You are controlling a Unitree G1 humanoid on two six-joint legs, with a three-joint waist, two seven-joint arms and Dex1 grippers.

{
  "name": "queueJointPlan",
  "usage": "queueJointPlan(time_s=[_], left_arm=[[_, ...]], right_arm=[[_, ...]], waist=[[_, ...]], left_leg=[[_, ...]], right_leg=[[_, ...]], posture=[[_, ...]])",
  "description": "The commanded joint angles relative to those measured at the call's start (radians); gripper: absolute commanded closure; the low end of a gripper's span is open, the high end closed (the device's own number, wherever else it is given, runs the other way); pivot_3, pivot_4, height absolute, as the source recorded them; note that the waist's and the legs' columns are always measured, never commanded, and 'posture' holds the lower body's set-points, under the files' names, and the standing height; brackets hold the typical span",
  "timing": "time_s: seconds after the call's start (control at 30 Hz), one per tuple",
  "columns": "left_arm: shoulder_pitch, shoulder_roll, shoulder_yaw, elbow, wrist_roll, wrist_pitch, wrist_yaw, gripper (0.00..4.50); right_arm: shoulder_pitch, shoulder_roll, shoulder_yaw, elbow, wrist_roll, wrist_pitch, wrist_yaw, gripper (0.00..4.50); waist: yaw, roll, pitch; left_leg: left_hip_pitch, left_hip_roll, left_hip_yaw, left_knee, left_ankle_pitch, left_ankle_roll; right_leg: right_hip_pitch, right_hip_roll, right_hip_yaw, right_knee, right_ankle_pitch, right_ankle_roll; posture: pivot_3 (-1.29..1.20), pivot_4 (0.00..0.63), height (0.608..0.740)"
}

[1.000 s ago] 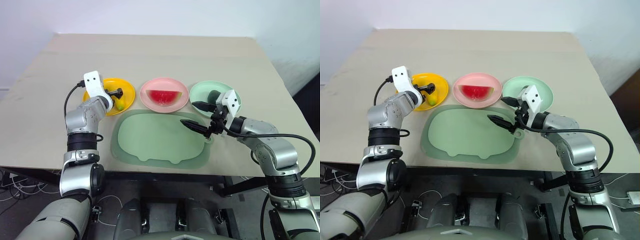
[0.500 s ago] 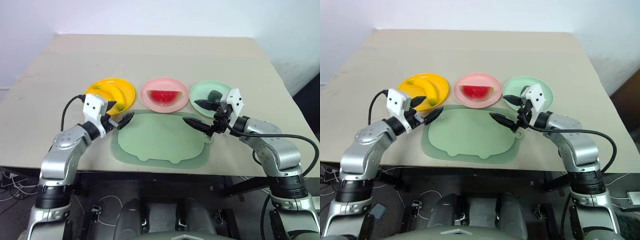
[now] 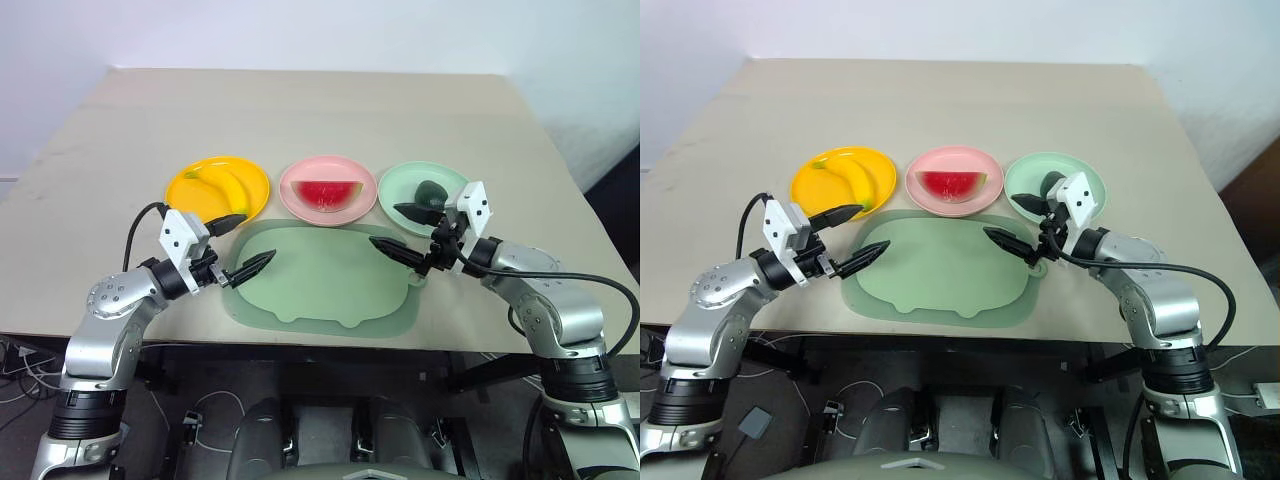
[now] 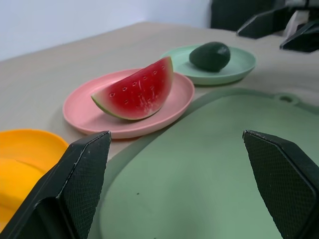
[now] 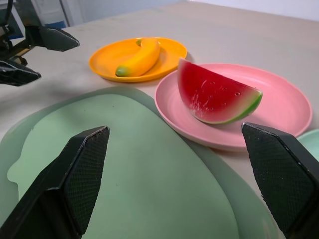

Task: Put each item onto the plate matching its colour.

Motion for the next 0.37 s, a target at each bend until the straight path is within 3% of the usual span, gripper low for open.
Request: queueJointPlan(time_s=[0.03,0.37], left_arm=[[-0.006,0.017,0.056,-0.002,-0.058,0.027,-0.006,0.05],[0.068,0.037,0.113,-0.031,-0.117,0.076,-0.005,0.05]], right_arm=[[0.001,-0.001,-0.036,-0.03,0.028,-0.009,0.0,0.0],[0.039,-0.046,-0.04,0.003,0.031,-0.014,0.06,0.0]], waist=[[0.0,0.0,0.0],[0.0,0.0,0.0]], left_leg=[[0.0,0.0,0.0,0.0,0.0,0.0],[0.0,0.0,0.0,0.0,0.0,0.0]], right_leg=[[0.0,0.0,0.0,0.0,0.0,0.0],[0.0,0.0,0.0,0.0,0.0,0.0]], posture=[[0.0,0.15,0.695],[0.0,0.15,0.695]])
